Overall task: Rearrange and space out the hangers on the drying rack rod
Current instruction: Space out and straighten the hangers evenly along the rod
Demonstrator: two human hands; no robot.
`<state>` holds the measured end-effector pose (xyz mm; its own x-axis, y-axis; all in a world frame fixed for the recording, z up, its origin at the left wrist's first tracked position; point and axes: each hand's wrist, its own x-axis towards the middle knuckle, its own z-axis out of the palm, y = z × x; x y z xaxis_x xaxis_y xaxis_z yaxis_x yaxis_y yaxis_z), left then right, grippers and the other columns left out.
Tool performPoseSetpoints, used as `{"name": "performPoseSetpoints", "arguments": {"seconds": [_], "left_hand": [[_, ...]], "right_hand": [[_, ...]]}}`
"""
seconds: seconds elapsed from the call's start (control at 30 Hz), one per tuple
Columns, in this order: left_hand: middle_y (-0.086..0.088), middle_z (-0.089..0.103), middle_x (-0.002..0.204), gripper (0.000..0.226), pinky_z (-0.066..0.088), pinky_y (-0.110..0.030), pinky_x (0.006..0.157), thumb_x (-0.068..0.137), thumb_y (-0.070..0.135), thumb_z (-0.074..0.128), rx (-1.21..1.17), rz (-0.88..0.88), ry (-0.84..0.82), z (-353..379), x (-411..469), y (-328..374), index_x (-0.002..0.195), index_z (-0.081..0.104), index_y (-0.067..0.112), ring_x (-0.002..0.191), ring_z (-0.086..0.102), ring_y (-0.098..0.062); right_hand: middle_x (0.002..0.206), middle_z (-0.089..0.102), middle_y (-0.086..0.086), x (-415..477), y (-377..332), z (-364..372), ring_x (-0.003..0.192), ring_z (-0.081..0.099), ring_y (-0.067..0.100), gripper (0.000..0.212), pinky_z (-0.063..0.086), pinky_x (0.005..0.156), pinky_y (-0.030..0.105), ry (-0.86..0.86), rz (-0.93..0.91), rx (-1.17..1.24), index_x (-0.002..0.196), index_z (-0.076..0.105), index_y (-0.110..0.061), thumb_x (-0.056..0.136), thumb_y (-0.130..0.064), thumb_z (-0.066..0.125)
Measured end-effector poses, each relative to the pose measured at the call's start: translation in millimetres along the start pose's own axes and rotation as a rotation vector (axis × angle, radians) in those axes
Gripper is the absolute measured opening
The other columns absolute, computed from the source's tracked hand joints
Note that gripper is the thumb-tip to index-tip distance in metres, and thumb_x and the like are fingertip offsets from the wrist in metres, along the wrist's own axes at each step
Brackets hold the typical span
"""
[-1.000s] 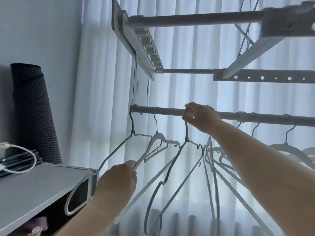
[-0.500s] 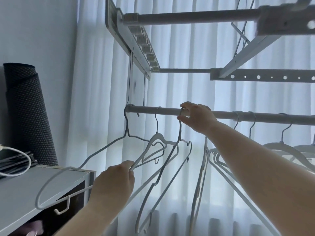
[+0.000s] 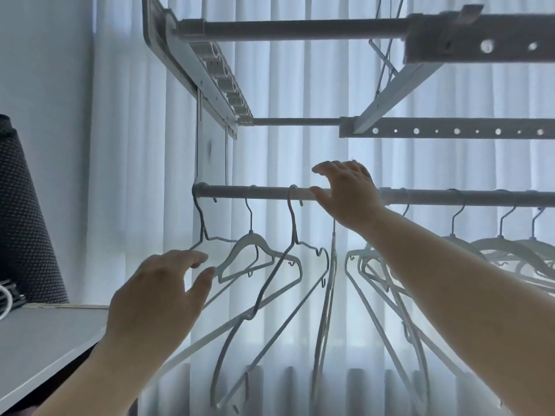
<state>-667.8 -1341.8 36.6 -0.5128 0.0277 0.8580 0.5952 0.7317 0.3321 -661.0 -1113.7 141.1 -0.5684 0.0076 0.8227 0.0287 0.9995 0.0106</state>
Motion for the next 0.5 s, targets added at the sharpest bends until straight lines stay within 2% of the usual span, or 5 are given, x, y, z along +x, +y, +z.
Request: {"name": "performPoseSetpoints", "arguments": {"seconds": [0.13, 0.27, 0.3, 0.37, 0.5], "left_hand": [[0.005, 0.065, 0.079, 0.020, 0.038, -0.023, 0.060, 0.082, 0.027, 0.058, -0.012, 0.163, 0.025, -6.2, 2.2, 27.0, 0.088, 0.072, 0.014, 0.077, 0.061, -0.022], [0.030, 0.045, 0.064, 0.030, 0.029, -0.007, 0.057, 0.071, 0.047, 0.043, -0.177, 0.204, -0.028, -7.2, 3.2, 70.4, 0.075, 0.067, 0.029, 0.054, 0.046, 0.007], [0.031, 0.046, 0.061, 0.031, 0.029, -0.007, 0.057, 0.066, 0.053, 0.035, -0.242, 0.185, -0.054, -4.6, 1.7, 82.9, 0.073, 0.061, 0.038, 0.057, 0.052, 0.006], [0.027, 0.056, 0.053, 0.028, 0.028, -0.006, 0.057, 0.059, 0.059, 0.028, -0.317, 0.164, -0.085, 6.1, -2.0, 104.5, 0.067, 0.052, 0.047, 0.079, 0.051, 0.022], [0.057, 0.046, 0.073, 0.016, 0.034, -0.005, 0.055, 0.059, 0.058, 0.038, -0.342, 0.183, -0.125, 34.0, -11.1, 153.6, 0.056, 0.049, 0.047, 0.080, 0.046, 0.026]], "right_hand": [[0.134, 0.052, 0.003, -11.3, 29.2, -17.9, 0.128, 0.038, 0.024, 0.039, 0.017, 0.111, 0.029, 0.041, 0.037, -0.046, 0.132, 0.045, -0.014, 0.094, -0.024, 0.043], [0.132, 0.053, 0.004, -22.9, 70.4, -30.8, 0.126, 0.040, 0.025, 0.037, 0.020, 0.107, 0.031, 0.049, 0.127, -0.063, 0.129, 0.048, -0.014, 0.093, -0.022, 0.045], [0.132, 0.053, 0.004, -26.7, 81.7, -32.8, 0.126, 0.040, 0.025, 0.037, 0.022, 0.107, 0.032, 0.035, 0.152, -0.062, 0.128, 0.048, -0.013, 0.093, -0.021, 0.045], [0.131, 0.054, 0.006, -35.5, 105.3, -36.5, 0.125, 0.041, 0.026, 0.037, 0.025, 0.105, 0.033, -0.008, 0.193, -0.062, 0.128, 0.048, -0.013, 0.091, -0.018, 0.044], [0.125, 0.056, 0.008, -51.6, 153.8, -43.4, 0.120, 0.044, 0.027, 0.035, 0.029, 0.101, 0.034, -0.089, 0.200, -0.075, 0.125, 0.050, -0.012, 0.091, -0.020, 0.047]]}}
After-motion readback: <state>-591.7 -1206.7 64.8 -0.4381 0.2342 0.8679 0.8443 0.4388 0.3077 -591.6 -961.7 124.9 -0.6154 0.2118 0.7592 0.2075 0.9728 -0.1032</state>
